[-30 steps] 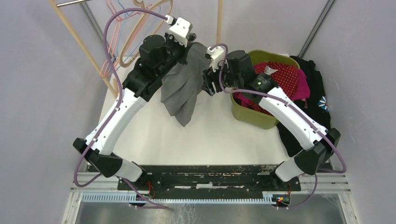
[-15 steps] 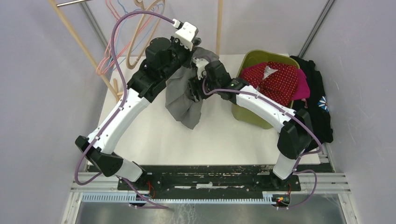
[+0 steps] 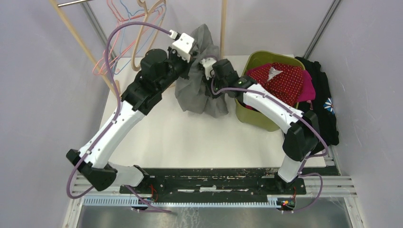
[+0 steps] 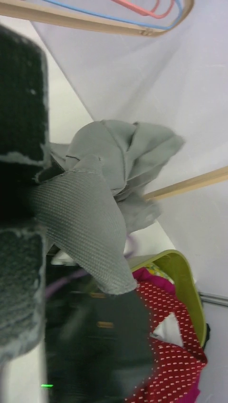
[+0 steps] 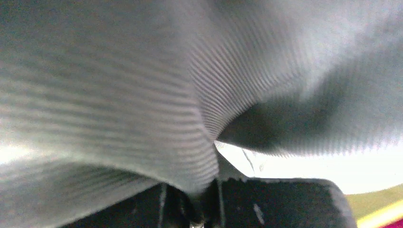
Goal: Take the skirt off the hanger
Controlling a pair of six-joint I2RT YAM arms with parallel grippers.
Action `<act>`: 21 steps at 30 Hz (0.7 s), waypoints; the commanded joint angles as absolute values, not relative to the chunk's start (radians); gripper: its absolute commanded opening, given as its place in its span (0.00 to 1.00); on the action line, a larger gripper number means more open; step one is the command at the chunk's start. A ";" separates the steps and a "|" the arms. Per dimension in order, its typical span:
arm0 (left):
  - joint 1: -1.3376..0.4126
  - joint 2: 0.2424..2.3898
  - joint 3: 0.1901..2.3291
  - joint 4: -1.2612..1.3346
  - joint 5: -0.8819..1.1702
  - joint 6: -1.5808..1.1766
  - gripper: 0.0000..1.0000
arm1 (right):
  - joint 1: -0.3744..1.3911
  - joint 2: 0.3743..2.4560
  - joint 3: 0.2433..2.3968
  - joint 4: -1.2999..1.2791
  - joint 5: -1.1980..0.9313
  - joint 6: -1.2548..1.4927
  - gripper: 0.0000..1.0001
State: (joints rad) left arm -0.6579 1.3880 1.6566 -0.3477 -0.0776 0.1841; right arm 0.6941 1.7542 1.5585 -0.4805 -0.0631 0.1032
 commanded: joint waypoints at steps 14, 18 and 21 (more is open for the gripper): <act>-0.666 0.944 0.993 -0.159 -0.265 0.114 0.81 | 0.559 1.544 1.820 -0.568 -0.189 0.032 0.01; -0.666 0.957 1.053 -0.166 -0.317 0.148 0.81 | 0.570 1.456 1.663 -0.566 -0.277 0.024 0.01; -0.666 0.904 1.098 -0.103 -0.355 0.166 0.84 | 0.570 1.376 1.554 -0.573 -0.261 0.003 0.01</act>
